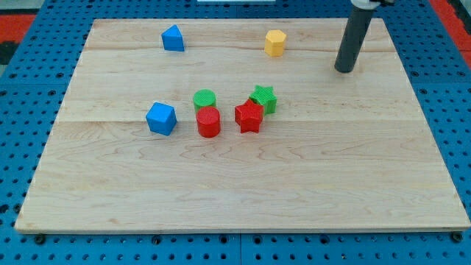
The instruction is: Move the yellow hexagon slightly left
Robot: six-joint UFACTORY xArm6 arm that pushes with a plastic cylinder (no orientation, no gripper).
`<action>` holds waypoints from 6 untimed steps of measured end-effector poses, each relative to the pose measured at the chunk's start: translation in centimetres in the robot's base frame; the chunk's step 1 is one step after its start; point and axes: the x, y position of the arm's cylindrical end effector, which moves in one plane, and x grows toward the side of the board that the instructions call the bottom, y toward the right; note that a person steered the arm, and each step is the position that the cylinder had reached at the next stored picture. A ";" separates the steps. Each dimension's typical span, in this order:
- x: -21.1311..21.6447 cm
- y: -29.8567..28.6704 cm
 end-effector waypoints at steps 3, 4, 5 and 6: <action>-3.8 -11.5; -4.3 -15.9; -4.9 -12.7; -8.6 -2.5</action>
